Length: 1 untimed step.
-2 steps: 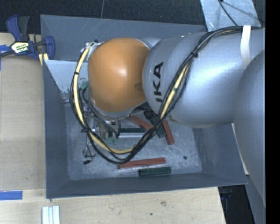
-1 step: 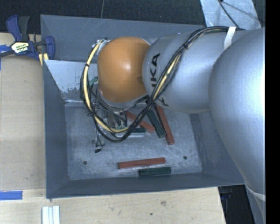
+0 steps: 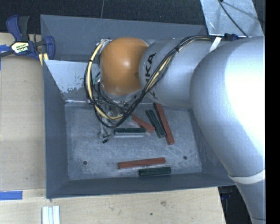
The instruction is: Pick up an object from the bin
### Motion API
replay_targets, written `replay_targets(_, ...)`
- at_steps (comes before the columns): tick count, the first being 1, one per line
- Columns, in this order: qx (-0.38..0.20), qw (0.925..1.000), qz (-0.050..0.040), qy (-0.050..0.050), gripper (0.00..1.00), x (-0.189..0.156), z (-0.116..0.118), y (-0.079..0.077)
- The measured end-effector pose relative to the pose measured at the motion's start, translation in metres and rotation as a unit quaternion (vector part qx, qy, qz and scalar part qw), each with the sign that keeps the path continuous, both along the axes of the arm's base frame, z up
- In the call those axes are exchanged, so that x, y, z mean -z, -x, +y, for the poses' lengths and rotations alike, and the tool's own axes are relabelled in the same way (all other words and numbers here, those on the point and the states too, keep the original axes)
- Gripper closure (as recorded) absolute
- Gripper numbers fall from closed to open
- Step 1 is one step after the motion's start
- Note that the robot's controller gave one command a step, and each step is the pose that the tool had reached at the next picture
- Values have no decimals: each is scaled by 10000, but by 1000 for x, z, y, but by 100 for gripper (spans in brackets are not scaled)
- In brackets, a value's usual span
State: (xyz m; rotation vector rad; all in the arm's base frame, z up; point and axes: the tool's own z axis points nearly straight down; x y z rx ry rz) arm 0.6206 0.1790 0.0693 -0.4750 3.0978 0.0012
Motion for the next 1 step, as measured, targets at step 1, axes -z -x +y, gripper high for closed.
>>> replay_targets(1,981,9952,31,16,0,-1,-91,24)
